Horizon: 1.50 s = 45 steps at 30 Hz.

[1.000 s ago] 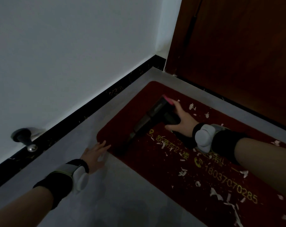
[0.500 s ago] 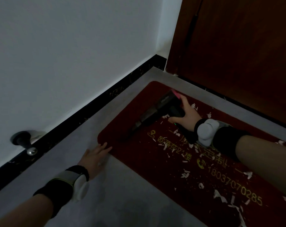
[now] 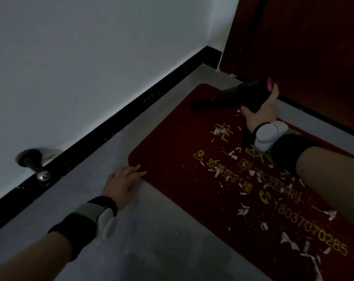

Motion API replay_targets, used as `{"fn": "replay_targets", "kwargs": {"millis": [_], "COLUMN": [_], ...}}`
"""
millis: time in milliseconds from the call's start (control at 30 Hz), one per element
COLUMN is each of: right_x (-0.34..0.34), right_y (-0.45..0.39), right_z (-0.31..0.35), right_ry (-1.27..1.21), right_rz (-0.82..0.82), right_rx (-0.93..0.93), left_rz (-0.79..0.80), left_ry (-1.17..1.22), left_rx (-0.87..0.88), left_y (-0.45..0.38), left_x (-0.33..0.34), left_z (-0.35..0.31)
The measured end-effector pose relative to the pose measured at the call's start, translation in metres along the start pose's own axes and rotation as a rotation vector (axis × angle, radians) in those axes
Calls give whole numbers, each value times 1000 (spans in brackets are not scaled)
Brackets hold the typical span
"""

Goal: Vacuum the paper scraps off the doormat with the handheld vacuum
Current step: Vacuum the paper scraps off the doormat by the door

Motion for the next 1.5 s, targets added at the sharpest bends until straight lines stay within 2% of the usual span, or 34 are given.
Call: {"fn": "replay_targets", "kwargs": {"millis": [133, 233, 300, 400, 467, 900, 1200, 1500], "right_x": [3, 5, 11, 13, 13, 8, 29, 17], "right_y": [-18, -30, -32, -27, -25, 22, 93, 81], "right_z": [13, 18, 19, 23, 26, 40, 45, 50], "right_ry": [91, 239, 163, 325, 341, 276, 70, 149], "right_rz": [-94, -143, -123, -148, -157, 111, 459, 465], "right_rx": [7, 100, 65, 90, 40, -244, -338, -353], "left_rz": [-23, -36, -22, 25, 41, 179, 197, 209], "left_ry": [45, 98, 104, 93, 64, 91, 53, 49], "left_rx": [-24, -63, -60, -52, -42, -76, -57, -48], "left_y": [-1, -2, -4, -3, -2, 1, 7, 11], "left_x": [0, -1, -1, -2, -1, -2, -3, -4], "left_z": [-2, -3, -4, -3, -3, -11, -14, -12]}}
Point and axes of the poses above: each hand's wrist, its own y-axis away from the middle knuckle, its own x-axis out of the palm, z = x × y, the point moved 3 cm from there along -y, towards the middle knuckle, and after that the axes turned 7 degrees about y, right-handed, at the moved point
